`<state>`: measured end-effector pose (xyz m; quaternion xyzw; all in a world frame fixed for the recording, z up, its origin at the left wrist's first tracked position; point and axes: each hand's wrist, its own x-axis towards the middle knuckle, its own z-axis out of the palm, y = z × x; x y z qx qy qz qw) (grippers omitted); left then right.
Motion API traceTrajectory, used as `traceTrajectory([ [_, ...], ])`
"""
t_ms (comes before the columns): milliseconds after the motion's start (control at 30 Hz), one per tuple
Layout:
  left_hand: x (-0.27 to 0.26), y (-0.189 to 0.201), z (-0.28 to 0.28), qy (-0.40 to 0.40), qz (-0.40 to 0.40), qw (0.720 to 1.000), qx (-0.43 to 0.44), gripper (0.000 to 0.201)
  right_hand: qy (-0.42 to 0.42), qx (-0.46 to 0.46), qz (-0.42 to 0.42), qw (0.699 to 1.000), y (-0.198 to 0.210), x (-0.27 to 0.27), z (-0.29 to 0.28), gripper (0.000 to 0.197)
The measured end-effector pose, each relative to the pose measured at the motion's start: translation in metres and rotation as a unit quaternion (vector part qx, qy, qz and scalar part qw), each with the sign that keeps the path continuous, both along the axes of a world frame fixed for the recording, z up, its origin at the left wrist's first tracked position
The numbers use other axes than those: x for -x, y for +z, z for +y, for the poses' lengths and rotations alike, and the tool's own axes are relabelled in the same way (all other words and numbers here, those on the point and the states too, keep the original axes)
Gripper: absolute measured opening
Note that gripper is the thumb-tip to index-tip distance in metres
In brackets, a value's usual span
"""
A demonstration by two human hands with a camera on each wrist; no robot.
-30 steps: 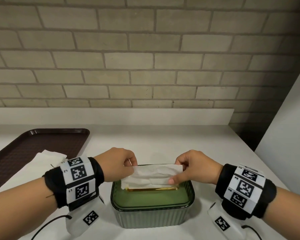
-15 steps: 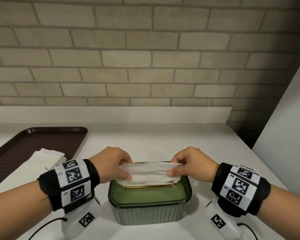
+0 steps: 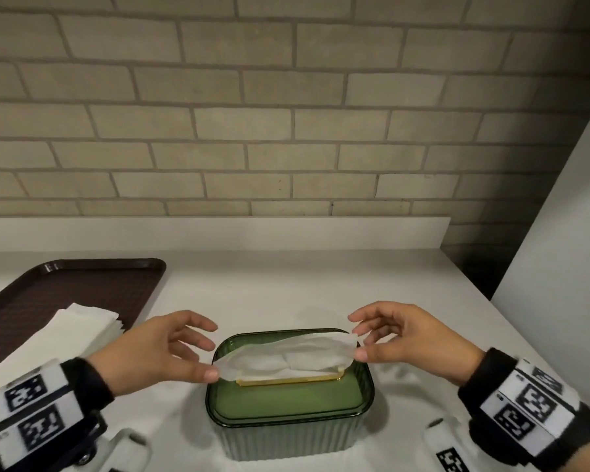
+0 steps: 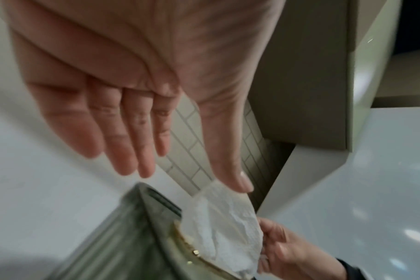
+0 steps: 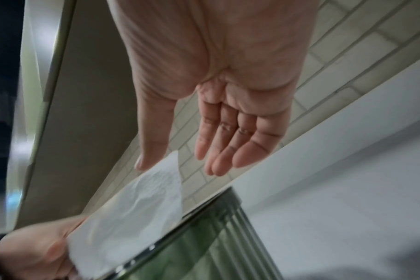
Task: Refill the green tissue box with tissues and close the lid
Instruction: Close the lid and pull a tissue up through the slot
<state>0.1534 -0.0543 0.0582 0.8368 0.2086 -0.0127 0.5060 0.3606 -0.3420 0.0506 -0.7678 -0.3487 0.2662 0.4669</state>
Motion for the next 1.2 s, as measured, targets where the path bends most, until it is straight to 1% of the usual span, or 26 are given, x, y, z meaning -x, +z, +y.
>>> traceTrajectory([
  [100,0.025,-0.011,0.004,0.039,-0.012,0.999,-0.004,0.104,-0.028,-0.006,0.040,0.999,-0.010,0.000,-0.023,0.076],
  [133,0.031,-0.016,0.004,0.052,-0.010,0.999,0.001,0.105,-0.045,-0.013,0.065,0.997,-0.016,0.002,-0.029,0.083],
  [167,0.036,-0.022,0.004,0.070,-0.010,0.997,0.015,0.106,-0.066,-0.028,0.095,0.993,-0.023,0.005,-0.034,0.085],
  [200,0.040,-0.028,0.003,0.096,-0.015,0.995,0.038,0.107,-0.092,-0.052,0.142,0.984,-0.031,0.009,-0.037,0.085],
  [233,0.043,-0.035,0.001,0.128,-0.024,0.989,0.066,0.107,-0.117,-0.083,0.201,0.969,-0.039,0.012,-0.039,0.086],
  [267,0.044,-0.042,-0.001,0.164,-0.034,0.980,0.106,0.109,-0.140,-0.117,0.264,0.947,-0.046,0.016,-0.040,0.085],
  [300,0.043,-0.047,-0.003,0.197,-0.038,0.967,0.156,0.109,-0.160,-0.145,0.314,0.925,-0.051,0.019,-0.039,0.079],
  [333,0.042,-0.051,-0.005,0.219,-0.038,0.952,0.212,0.107,-0.174,-0.165,0.346,0.907,-0.055,0.023,-0.037,0.068],
  [367,0.041,-0.054,-0.007,0.229,-0.036,0.935,0.268,0.100,-0.185,-0.181,0.361,0.896,-0.059,0.026,-0.034,0.057],
  [400,0.040,-0.054,-0.009,0.230,-0.035,0.921,0.313,0.098,-0.194,-0.193,0.368,0.889,-0.062,0.028,-0.032,0.051],
  [467,0.037,-0.055,-0.011,0.213,-0.048,0.902,0.372,0.106,-0.202,-0.211,0.361,0.886,-0.065,0.030,-0.024,0.049],
  [533,0.035,-0.060,-0.013,0.195,-0.072,0.898,0.387,0.113,-0.197,-0.217,0.363,0.884,-0.066,0.033,-0.016,0.057],
  [567,0.034,-0.063,-0.015,0.184,-0.081,0.901,0.383,0.112,-0.193,-0.222,0.366,0.883,-0.067,0.035,-0.013,0.064],
  [600,0.032,-0.065,-0.018,0.175,-0.086,0.904,0.380,0.109,-0.189,-0.224,0.365,0.884,-0.067,0.038,-0.009,0.064],
  [667,0.026,-0.069,-0.031,0.150,-0.085,0.910,0.378,0.098,-0.182,-0.212,0.357,0.891,-0.069,0.044,-0.002,0.047],
  [700,0.023,-0.071,-0.037,0.131,-0.083,0.912,0.380,0.088,-0.171,-0.199,0.354,0.898,-0.069,0.048,0.002,0.042],
  [733,0.019,-0.073,-0.043,0.113,-0.079,0.913,0.383,0.079,-0.154,-0.185,0.351,0.905,-0.069,0.052,0.006,0.042],
  [800,0.013,-0.078,-0.054,0.088,-0.081,0.912,0.392,0.073,-0.123,-0.158,0.344,0.917,-0.071,0.060,0.013,0.045],
  [867,0.006,-0.080,-0.064,0.096,-0.096,0.904,0.405,0.069,-0.129,-0.149,0.337,0.921,-0.071,0.065,0.019,0.047],
  [933,0.000,-0.081,-0.071,0.122,-0.111,0.898,0.408,0.055,-0.148,-0.155,0.340,0.916,-0.073,0.069,0.023,0.047],
  [1000,-0.006,-0.082,-0.077,0.139,-0.127,0.894,0.408,0.046,-0.164,-0.170,0.344,0.909,-0.075,0.071,0.027,0.045],
  [1100,-0.010,-0.084,-0.075,0.154,-0.158,0.886,0.408,0.042,-0.167,-0.190,0.353,0.901,-0.077,0.068,0.031,0.042],
  [1200,-0.017,-0.084,-0.069,0.165,-0.167,0.883,0.406,0.041,-0.168,-0.204,0.357,0.896,-0.074,0.060,0.037,0.043],
])
